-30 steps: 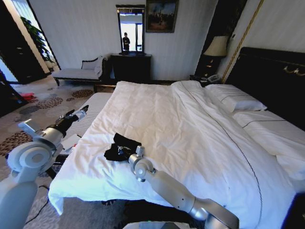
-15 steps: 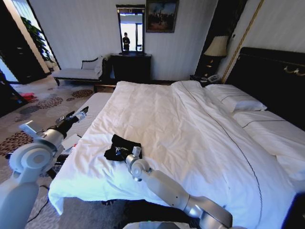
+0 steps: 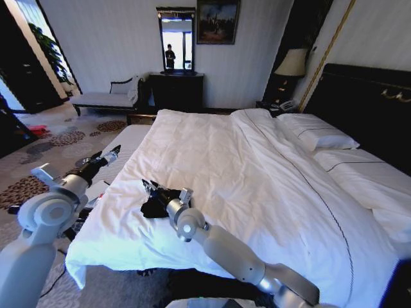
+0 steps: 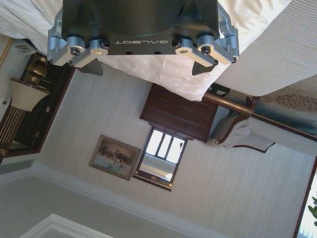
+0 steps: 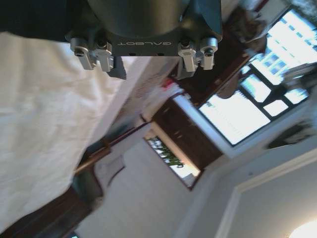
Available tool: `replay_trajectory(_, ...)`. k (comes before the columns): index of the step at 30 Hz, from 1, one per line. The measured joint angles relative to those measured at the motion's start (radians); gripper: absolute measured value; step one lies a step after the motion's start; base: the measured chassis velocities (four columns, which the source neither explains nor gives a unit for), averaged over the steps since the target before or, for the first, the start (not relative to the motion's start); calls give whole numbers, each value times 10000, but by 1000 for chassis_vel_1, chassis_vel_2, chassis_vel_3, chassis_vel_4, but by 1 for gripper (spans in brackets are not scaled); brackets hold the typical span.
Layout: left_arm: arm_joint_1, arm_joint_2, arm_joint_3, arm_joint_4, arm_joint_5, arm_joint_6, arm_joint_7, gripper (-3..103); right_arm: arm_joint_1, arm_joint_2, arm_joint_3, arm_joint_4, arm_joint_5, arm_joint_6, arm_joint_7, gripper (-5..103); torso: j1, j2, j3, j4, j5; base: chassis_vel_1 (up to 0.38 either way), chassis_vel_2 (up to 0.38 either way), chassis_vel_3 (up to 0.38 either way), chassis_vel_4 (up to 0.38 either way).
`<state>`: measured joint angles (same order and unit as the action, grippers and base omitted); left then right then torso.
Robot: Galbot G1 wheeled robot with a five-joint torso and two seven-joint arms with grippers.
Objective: Fold the clothes on the bed.
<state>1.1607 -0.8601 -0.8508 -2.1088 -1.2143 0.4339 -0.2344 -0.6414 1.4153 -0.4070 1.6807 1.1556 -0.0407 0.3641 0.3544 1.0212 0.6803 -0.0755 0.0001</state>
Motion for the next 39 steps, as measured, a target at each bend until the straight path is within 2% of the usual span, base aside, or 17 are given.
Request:
replay_trajectory(2, 5, -3, -5, 38, 12, -25, 8, 100, 65, 23, 222, -527, 29, 35, 34, 70, 0, -1, 0, -1, 0, 0, 0, 0, 0)
replay_trajectory(5, 5, -21, -28, 83, 36, -65, 13, 100, 111, 56, 379, -1066, 40, 38, 150, 74, 0, 0, 0, 0, 0, 0, 0, 0, 0)
replay_trajectory(7, 1, -75, -54, 101, 42, -87, 14, 100, 143, 141, 497, -1569, 64, 33, 256, 85, 0, 0, 0, 0, 0, 0, 0, 0, 0)
replay_trajectory(9, 2, -102, -62, 103, 42, -89, 13, 100, 151, 190, 525, -1750, 67, 32, 274, 85, 0, 0, 0, -1, -1, 0, 0, 0, 0)
replay_trajectory(10, 5, -162, -72, 103, 43, -91, 15, 100, 179, 272, 555, -2010, 71, 30, 286, 95, 0, -1, 1, -1, 0, 0, 0, 0, 0)
replay_trajectory(12, 68, -272, -82, 71, 72, -93, 15, 100, 257, 486, 575, -2446, 60, 28, 248, 99, 0, 0, 1, -1, -1, 0, 0, 0, 0)
replay_trajectory(21, 327, -371, -240, -39, 169, -93, 14, 100, 71, 1351, 250, -3493, -529, 93, -152, 100, 0, -1, 1, 1, -3, 0, 0, 0, 0)
replay_trajectory(24, 445, -363, -342, -98, 180, -95, 12, 100, -326, 1429, -244, -3639, -970, 125, -325, 100, -1, 0, 0, 0, -2, 0, 0, 0, 0)
replay_trajectory(28, 650, -476, -385, -233, 307, -101, 10, 100, -683, 1436, -389, -3737, -1314, 147, -476, 100, -1, 0, -1, -2, -2, 0, 0, 0, 0)
replay_trajectory(31, 837, -534, -442, -295, 405, -117, 10, 100, -844, 1294, -376, -3446, -1375, 187, -527, 100, 0, 0, 0, 0, -2, 0, 0, 0, 0)
replay_trajectory(35, 1234, -621, -720, -354, 480, -216, 6, 100, -877, 569, -140, -2211, -1427, 615, -783, 100, -1, -1, 0, 2, -1, 0, 0, 0, 0)
replay_trajectory(36, 1234, -621, -720, -354, 480, -216, 6, 100, -877, 569, -140, -2211, -1427, 615, -783, 100, -1, -1, 0, 2, -1, 0, 0, 0, 0)
replay_trajectory(39, 1426, -626, -917, -498, 304, -225, -48, 100, -828, 25, 501, -1234, -1388, 935, -965, 100, -1, -1, 0, 0, 1, 0, 0, 0, 0)
